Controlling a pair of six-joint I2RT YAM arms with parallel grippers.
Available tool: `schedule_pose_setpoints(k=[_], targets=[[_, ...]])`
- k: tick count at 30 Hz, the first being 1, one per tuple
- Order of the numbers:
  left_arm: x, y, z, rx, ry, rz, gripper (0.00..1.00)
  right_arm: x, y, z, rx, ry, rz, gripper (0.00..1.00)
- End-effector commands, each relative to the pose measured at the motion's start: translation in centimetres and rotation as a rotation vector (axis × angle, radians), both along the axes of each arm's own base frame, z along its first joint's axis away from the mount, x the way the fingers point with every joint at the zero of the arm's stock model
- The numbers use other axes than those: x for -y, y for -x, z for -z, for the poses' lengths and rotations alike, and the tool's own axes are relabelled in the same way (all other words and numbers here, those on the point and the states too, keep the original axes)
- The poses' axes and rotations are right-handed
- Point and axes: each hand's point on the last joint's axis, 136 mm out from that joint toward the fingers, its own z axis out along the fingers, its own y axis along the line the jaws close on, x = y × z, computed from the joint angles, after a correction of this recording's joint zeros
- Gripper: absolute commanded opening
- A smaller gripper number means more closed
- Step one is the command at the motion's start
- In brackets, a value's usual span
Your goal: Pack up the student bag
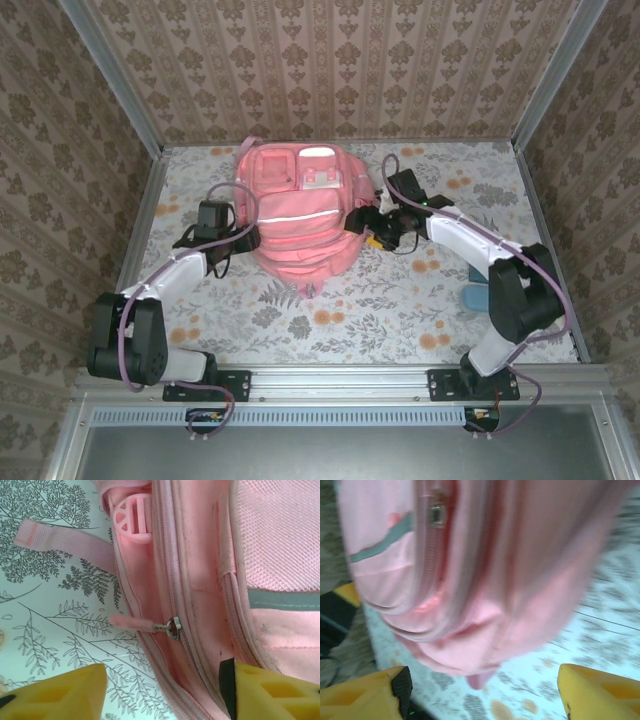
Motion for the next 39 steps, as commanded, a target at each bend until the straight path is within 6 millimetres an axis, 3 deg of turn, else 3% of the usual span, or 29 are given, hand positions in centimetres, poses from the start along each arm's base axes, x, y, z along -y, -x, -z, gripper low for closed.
schedule_pose_setpoints(k=[1, 7, 10, 16, 21, 25, 30, 39], targets=[[-0.7, 0.1, -2.3, 0.008, -0.010, -0.037, 0.72, 7.4, 2.2, 1.1, 0.004, 0.303, 0.085, 0.82], [-1.6, 0.9, -5.1, 0.053, -0.021, -0.073, 0.85, 19.3, 5.3, 2.6, -0.112, 0.587, 0.378, 0.84], [-1.8, 1.4, -6.7, 0.084, -0.019, -0.077, 0.90, 23.3, 7.7, 2.4, -0.150, 0.639, 0.503, 0.85], [-1.5, 1.7, -9.2, 0.134, 0.004, -0.056, 1.00, 28.6, 11.9, 3.2, -0.230, 0.622, 0.711, 0.91], [-0.7, 1.7, -10.2, 0.142, 0.041, -0.029, 1.00, 30.5, 14.6, 4.1, -0.298, 0.566, 0.837, 0.94], [-0.2, 1.6, -10.3, 0.139, 0.075, -0.018, 1.00, 30.6, 15.8, 5.2, -0.345, 0.531, 0.864, 0.95], [0.5, 1.4, -10.2, 0.135, 0.103, -0.006, 1.00, 29.5, 15.8, 7.1, -0.396, 0.462, 0.837, 0.95], [1.2, 1.4, -10.1, 0.135, 0.121, 0.019, 1.00, 25.9, 13.6, 8.4, -0.380, 0.330, 0.723, 0.95]])
